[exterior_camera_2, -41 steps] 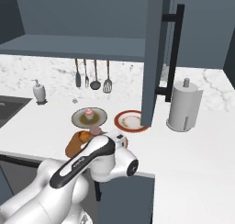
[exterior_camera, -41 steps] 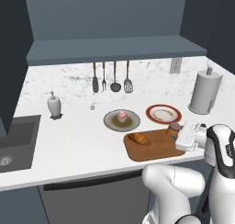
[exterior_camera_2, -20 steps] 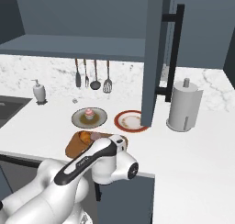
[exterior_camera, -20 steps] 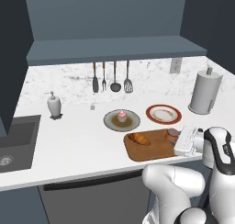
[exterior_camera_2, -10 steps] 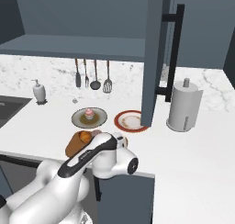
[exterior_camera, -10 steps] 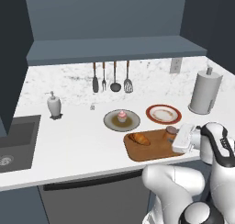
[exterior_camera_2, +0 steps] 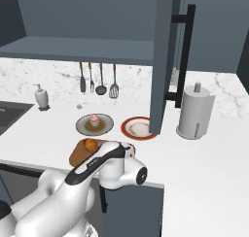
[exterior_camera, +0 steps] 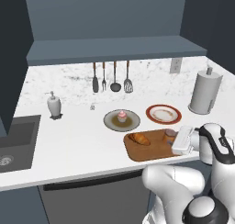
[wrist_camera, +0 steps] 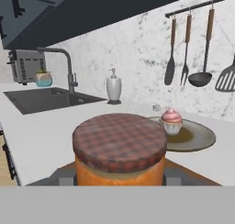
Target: From the different types of pastries on the counter, select a croissant and place it on the cutting board. Then retrieve a jar of jam from the cabinet and place it alongside the croissant on the cutting board.
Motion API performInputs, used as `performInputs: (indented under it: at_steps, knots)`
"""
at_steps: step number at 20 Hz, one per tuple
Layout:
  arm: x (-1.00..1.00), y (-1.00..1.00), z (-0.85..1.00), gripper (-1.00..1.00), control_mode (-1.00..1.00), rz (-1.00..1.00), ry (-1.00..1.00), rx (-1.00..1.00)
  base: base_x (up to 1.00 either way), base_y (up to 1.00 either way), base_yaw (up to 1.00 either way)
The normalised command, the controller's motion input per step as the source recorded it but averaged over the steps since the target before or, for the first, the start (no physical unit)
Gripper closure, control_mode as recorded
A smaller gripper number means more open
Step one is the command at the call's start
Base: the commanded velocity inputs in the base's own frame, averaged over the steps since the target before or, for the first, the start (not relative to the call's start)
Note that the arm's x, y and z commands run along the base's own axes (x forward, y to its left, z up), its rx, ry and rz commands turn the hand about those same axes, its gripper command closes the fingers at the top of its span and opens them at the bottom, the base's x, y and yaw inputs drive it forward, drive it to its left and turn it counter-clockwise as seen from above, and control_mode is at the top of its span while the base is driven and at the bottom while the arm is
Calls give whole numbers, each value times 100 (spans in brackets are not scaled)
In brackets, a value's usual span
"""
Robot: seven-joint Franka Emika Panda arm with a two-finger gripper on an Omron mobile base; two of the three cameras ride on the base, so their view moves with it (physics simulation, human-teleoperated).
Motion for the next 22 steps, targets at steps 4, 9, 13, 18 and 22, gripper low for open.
performInputs:
  at_steps: [4,9,13,18,22]
  knots:
    - [9,0,-8,100,-100,0,0,-2,0,0,0]
    - [15,0,-6,100,-100,0,0,-3,0,0,0]
    - [16,3,-12,100,-100,0,0,-3,0,0,0]
    - [16,5,-22,100,-100,0,2,-4,0,0,0]
    - [11,1,-19,100,-100,0,0,-3,0,0,0]
